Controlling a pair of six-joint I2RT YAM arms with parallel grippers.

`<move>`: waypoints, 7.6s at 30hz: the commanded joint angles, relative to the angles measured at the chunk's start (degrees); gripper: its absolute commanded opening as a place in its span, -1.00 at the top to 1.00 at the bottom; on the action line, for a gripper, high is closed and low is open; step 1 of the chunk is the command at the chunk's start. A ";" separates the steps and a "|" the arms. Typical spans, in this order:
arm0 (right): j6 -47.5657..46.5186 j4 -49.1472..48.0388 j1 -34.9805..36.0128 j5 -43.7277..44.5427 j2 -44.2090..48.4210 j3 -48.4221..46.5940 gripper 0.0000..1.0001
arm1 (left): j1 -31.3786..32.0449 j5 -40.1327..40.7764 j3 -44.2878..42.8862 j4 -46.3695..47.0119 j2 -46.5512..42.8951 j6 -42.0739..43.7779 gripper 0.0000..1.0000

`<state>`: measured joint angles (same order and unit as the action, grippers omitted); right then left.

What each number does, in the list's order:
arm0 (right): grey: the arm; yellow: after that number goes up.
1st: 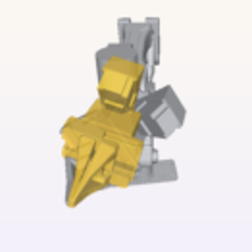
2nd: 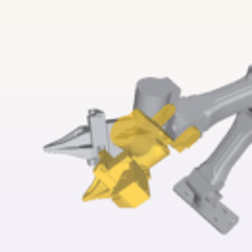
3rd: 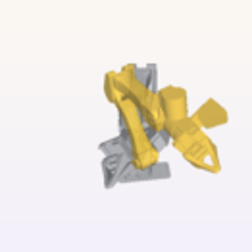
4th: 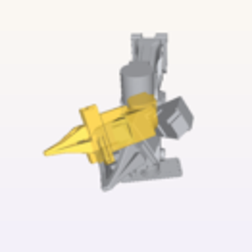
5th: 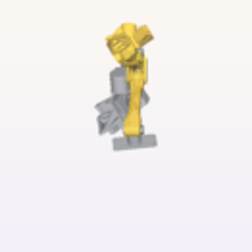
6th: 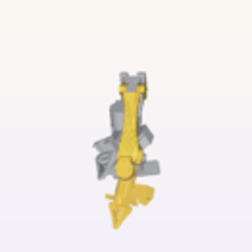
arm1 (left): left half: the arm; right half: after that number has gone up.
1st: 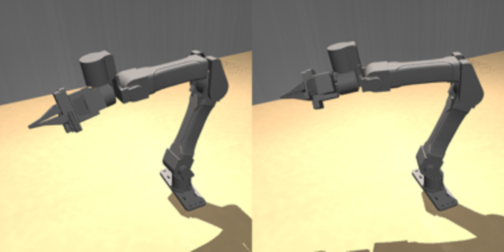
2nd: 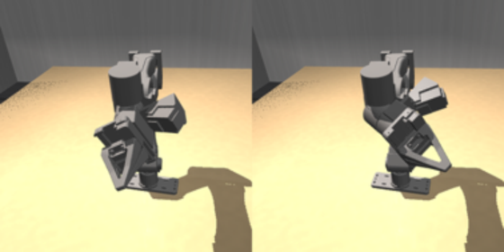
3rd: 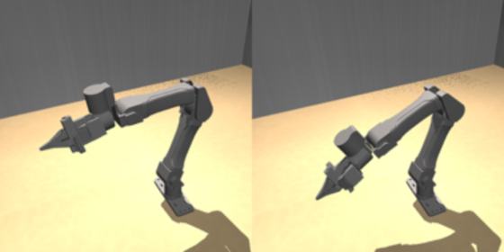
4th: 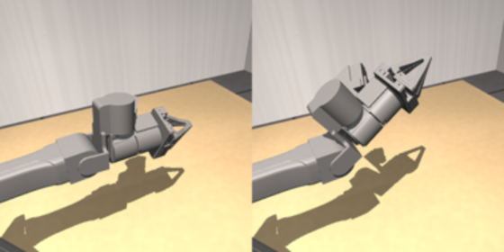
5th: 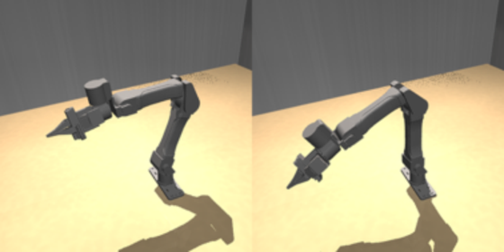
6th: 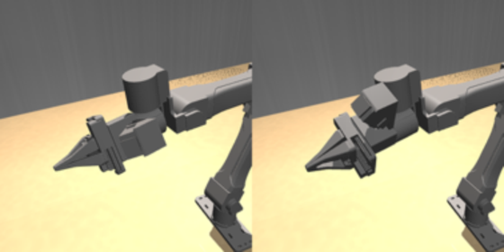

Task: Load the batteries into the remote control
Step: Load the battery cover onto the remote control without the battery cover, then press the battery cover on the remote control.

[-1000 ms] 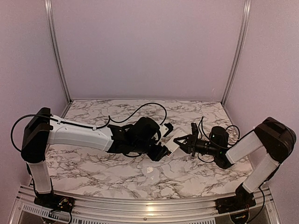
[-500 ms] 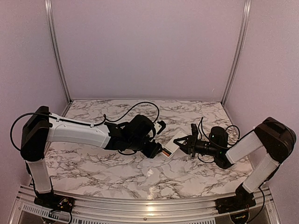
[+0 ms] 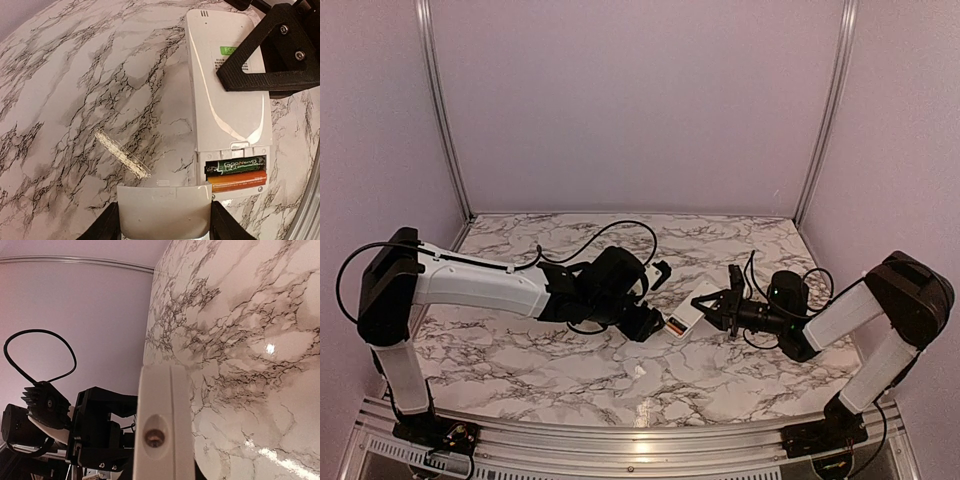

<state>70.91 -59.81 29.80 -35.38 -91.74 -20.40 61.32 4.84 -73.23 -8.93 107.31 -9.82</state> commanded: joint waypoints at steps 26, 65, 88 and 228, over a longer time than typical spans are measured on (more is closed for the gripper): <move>1.10 -4.68 0.70 0.92 2.24 -0.34 1.00 | 2.58 -2.01 -6.85 -4.40 4.75 -1.23 -0.12; 3.43 -7.63 0.70 0.66 1.77 0.28 1.00 | 3.54 -5.28 -5.28 -5.33 5.33 0.09 -0.45; 2.78 -12.64 -2.66 -4.49 2.78 -1.19 1.00 | -4.91 -28.81 22.49 27.93 -17.61 -16.57 -0.98; 5.70 -3.88 5.84 -20.53 -1.99 -8.41 1.00 | 16.86 6.35 17.41 6.89 -21.31 48.83 -0.07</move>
<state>75.64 -62.92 34.92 -55.44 -93.65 -27.62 77.60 9.78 -53.36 -0.34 84.29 36.14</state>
